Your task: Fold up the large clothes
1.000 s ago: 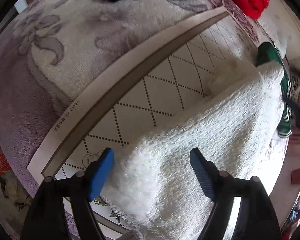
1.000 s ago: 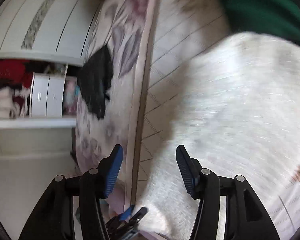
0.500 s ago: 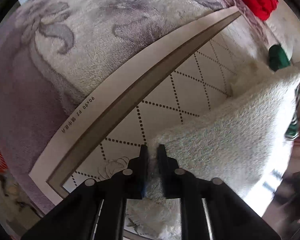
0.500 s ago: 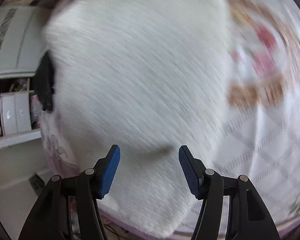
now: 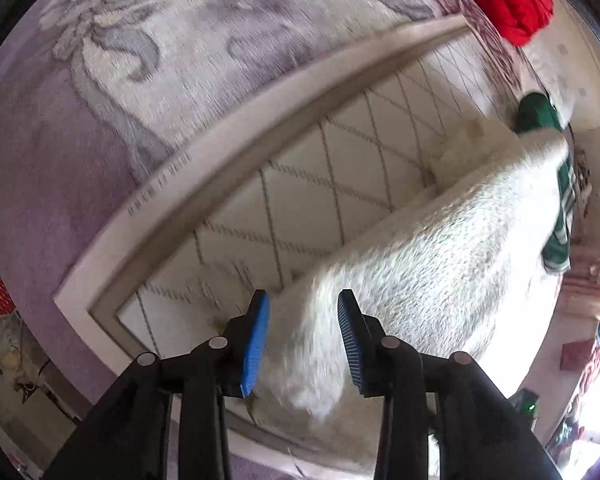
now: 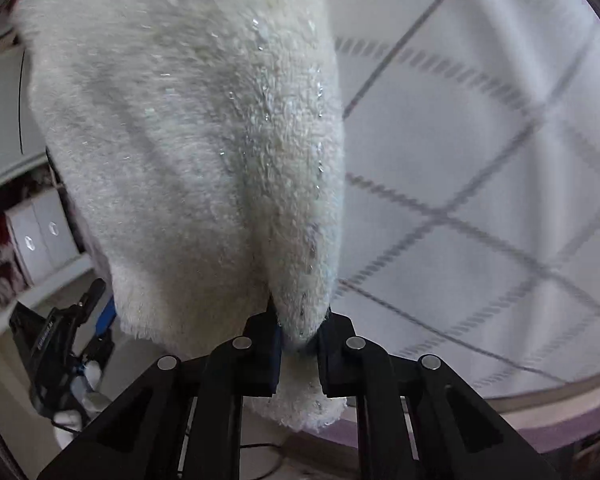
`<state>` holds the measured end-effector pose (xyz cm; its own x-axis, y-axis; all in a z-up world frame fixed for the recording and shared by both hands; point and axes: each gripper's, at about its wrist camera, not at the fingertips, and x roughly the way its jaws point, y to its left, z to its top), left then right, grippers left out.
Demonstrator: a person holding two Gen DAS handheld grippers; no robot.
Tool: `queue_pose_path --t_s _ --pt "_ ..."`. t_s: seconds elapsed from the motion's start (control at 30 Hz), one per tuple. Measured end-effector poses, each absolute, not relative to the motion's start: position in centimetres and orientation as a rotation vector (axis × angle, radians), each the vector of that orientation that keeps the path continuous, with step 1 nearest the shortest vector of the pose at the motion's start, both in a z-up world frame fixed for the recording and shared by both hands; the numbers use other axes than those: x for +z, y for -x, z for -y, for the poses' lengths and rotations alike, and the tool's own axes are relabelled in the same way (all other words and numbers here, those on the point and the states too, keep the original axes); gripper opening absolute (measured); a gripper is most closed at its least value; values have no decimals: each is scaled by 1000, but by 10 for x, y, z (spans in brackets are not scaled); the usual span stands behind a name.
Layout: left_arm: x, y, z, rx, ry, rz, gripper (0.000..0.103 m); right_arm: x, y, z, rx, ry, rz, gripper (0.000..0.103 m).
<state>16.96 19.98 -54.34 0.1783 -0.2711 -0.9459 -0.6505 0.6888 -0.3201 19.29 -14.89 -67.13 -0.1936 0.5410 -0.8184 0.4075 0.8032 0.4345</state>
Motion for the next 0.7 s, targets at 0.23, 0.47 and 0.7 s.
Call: queue_pose_path --t_s 0.23,0.47,0.7 --pt "-548 -164 -119 173 797 -1529 59 -641 -190 234 24 -424 -1871 17" --pt "-521 -233 -50 56 642 -1464 81 -615 -225 279 -8 -402 -1883 30" --pt "-552 -338 -74 267 506 -1398 84 -563 -316 258 94 -451 -1612 59"
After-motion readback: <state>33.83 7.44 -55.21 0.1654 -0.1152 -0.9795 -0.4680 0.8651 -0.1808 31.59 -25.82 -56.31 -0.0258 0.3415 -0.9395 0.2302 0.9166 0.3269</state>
